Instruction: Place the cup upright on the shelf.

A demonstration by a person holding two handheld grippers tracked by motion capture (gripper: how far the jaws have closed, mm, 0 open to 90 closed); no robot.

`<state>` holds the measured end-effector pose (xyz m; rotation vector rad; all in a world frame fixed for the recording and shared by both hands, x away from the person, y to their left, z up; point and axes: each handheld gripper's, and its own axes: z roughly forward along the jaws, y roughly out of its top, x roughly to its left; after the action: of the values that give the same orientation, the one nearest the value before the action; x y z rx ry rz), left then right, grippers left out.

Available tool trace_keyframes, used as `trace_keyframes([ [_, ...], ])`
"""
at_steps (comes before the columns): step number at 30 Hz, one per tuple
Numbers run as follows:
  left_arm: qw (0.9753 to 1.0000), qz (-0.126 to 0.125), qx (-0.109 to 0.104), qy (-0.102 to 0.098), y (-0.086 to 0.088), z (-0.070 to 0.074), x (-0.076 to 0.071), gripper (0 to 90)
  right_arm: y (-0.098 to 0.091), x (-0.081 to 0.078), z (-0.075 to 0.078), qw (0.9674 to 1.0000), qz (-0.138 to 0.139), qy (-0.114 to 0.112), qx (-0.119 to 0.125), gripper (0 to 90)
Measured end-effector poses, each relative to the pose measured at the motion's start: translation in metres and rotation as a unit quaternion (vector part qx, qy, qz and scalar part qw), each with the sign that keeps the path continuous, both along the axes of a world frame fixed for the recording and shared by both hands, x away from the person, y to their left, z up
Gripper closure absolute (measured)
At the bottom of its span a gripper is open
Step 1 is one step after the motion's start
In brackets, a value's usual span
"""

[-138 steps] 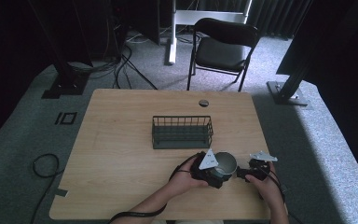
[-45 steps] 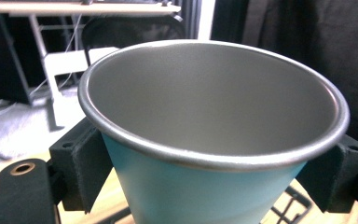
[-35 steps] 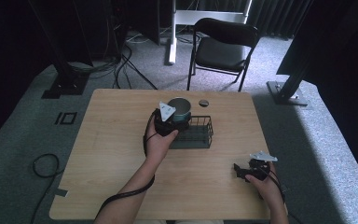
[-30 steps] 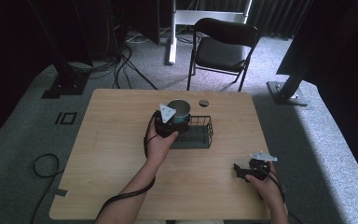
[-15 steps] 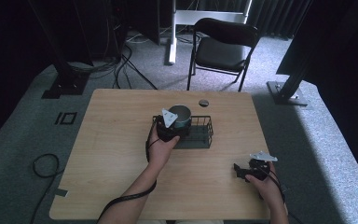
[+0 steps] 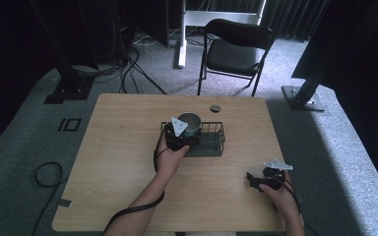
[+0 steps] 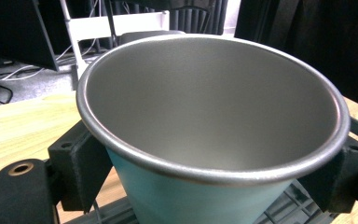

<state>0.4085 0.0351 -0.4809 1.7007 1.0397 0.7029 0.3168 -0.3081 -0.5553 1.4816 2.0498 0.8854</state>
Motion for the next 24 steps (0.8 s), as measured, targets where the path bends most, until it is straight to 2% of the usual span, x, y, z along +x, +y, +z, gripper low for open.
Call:
trace_keyframes([
  [6, 0.9999, -0.005, 0.014, 0.006, 0.0, 0.003, -0.002, 10.3, 0.0, 0.0, 0.0, 1.0, 0.0, 0.0, 0.0, 11.0],
  [15, 0.9994, -0.021, 0.014, 0.023, 0.003, 0.006, -0.007, 8.9, 0.0, 0.0, 0.0, 1.0, -0.001, 0.001, 0.0, 10.9],
  [18, 0.9996, -0.018, 0.007, 0.021, 0.006, 0.008, -0.009, 8.9, 0.0, 0.0, 0.0, 1.0, -0.001, 0.001, 0.0, 11.0],
  [24, 0.9996, -0.018, 0.008, 0.021, 0.011, 0.011, -0.01, 8.9, 0.0, 0.0, 0.0, 1.0, -0.001, 0.001, 0.001, 11.0],
])
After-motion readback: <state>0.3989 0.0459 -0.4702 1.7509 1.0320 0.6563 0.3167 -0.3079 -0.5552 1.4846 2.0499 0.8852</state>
